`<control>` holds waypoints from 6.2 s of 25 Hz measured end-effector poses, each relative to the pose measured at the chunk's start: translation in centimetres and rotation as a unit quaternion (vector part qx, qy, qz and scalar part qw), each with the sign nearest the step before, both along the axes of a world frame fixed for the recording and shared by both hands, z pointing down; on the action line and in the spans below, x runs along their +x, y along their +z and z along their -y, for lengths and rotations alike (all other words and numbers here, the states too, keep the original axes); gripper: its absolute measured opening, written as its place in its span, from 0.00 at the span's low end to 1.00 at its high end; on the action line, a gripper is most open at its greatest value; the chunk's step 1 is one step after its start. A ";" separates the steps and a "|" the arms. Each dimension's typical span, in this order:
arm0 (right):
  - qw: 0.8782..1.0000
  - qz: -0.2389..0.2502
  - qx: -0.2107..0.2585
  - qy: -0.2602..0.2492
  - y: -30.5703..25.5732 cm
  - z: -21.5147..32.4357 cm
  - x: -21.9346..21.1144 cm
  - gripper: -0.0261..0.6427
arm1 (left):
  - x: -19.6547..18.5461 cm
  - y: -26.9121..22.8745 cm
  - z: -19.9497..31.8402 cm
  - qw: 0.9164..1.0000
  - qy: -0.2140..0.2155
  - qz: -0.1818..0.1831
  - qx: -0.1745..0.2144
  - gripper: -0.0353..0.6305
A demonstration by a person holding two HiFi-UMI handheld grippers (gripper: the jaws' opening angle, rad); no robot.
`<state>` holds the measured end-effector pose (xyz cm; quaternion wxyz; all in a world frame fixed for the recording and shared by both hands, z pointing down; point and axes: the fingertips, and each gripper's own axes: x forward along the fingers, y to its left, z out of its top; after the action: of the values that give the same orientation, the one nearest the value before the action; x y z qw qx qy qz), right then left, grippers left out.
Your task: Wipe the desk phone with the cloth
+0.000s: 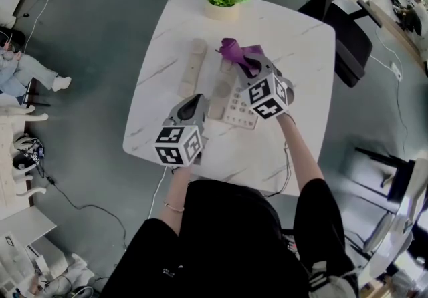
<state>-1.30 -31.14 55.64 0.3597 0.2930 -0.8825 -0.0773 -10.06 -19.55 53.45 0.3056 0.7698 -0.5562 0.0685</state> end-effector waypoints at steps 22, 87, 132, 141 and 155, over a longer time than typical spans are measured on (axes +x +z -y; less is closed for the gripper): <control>0.998 -0.012 -0.050 -0.032 1.2 -2.9 -0.5 0.09 | 0.3 -0.2 -1.0 1.000 0.000 -0.002 0.002 0.05; 0.983 -0.040 -0.144 -0.104 3.4 -12.4 -1.9 0.09 | -0.4 -0.8 -4.4 1.000 0.001 -0.002 0.009 0.05; 0.958 -0.034 -0.252 -0.135 4.3 -19.3 -2.1 0.09 | -0.9 -3.1 -6.4 0.999 -0.003 0.001 0.038 0.05; 0.948 0.046 -0.295 -0.107 3.2 -19.7 -1.8 0.09 | -1.1 -4.3 -6.5 0.998 -0.003 0.002 0.055 0.05; 0.910 0.287 -0.298 -0.031 -3.1 -17.8 -0.2 0.09 | -0.5 -6.1 -7.1 0.994 0.026 0.020 0.100 0.05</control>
<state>-1.52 -13.34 52.56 0.1592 0.1539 -0.9382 0.2660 -10.57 -12.47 47.35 0.2136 0.8092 -0.5462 0.0360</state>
